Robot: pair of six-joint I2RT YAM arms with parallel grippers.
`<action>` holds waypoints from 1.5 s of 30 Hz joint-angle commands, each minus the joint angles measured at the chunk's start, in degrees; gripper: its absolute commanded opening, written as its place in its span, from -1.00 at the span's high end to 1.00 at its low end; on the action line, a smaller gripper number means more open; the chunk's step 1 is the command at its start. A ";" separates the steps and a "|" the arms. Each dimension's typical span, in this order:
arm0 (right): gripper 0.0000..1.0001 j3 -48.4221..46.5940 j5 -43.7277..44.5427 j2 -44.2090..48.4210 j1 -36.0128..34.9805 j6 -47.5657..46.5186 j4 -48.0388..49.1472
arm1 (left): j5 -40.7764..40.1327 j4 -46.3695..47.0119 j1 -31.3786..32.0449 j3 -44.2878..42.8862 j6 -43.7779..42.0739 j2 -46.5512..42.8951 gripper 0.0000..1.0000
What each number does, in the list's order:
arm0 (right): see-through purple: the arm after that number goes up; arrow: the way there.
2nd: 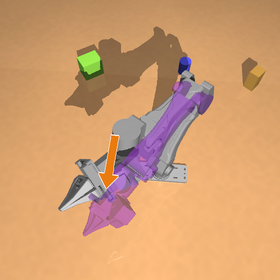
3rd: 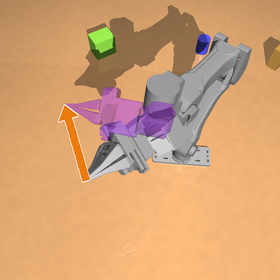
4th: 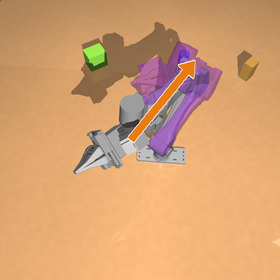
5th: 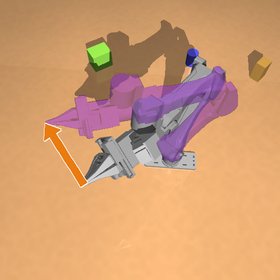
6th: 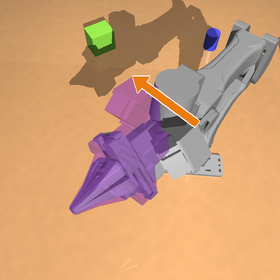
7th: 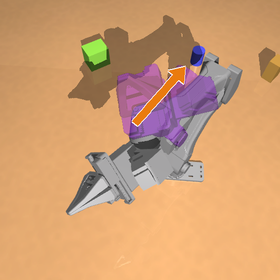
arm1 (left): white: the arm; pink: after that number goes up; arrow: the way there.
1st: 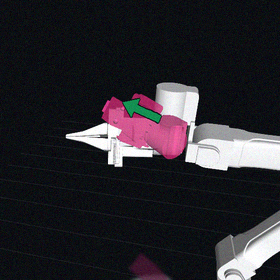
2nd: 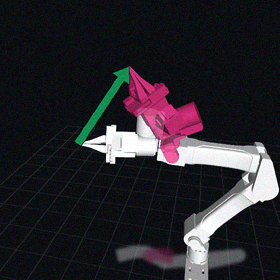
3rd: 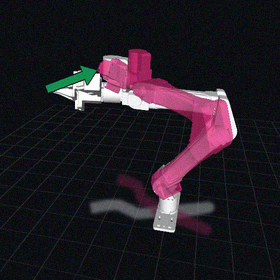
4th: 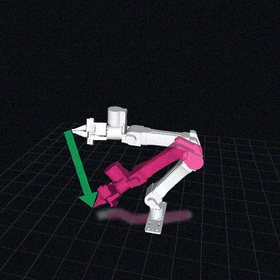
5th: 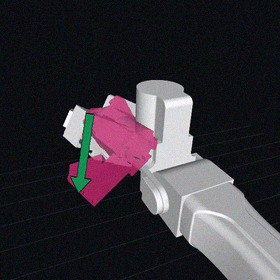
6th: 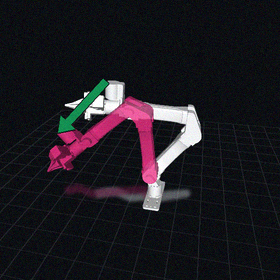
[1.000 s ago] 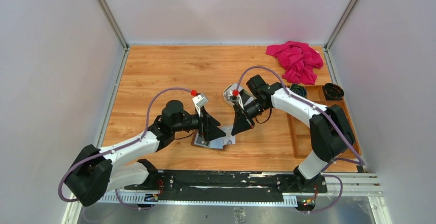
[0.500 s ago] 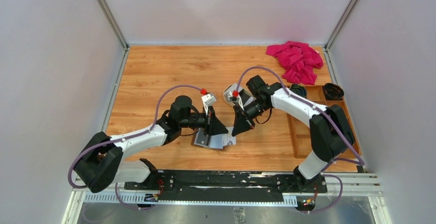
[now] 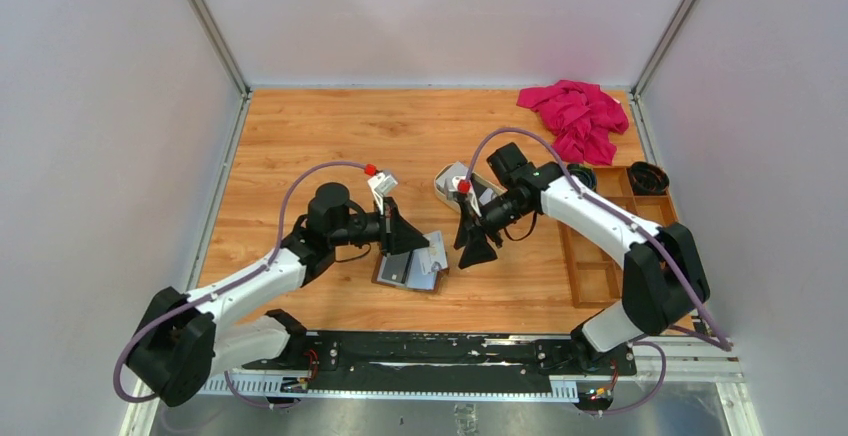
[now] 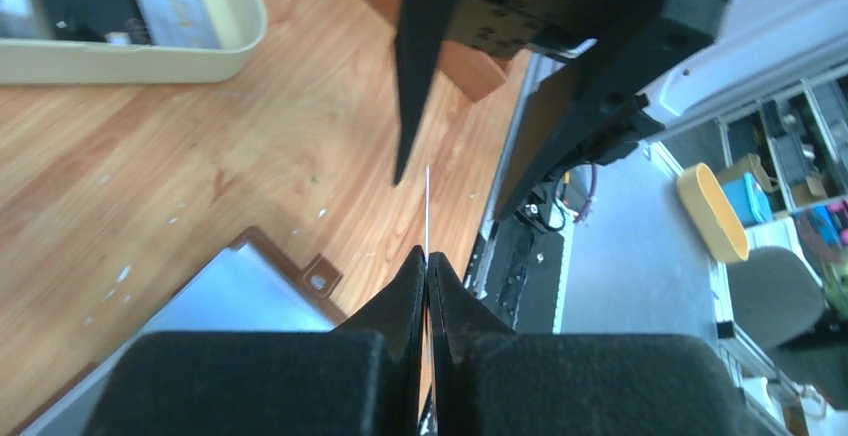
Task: Put the credit cards into the card holder
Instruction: Pick up the credit card from the storage box.
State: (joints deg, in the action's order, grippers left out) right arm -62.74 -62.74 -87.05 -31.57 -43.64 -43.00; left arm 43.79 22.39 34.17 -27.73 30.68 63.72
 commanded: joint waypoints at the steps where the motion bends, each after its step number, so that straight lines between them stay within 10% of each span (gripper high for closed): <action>1: -0.18 3.36 1.68 3.83 1.44 -2.69 1.51 | -3.17 -11.63 -2.33 -0.76 -1.42 -3.36 1.00; 18: -0.05 7.22 13.99 5.17 -12.73 -18.64 4.39 | -18.74 -29.03 -7.89 -3.71 -7.22 -10.80 1.00; 45: -0.04 8.34 3.42 -2.87 0.99 22.04 12.18 | -17.17 -23.93 -8.07 4.09 -3.61 -17.47 1.00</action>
State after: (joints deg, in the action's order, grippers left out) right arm -54.76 -60.01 -89.38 -30.96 -33.23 -36.82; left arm 26.04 -2.87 26.63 -24.34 26.44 46.70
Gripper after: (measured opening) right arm 0.520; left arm 0.006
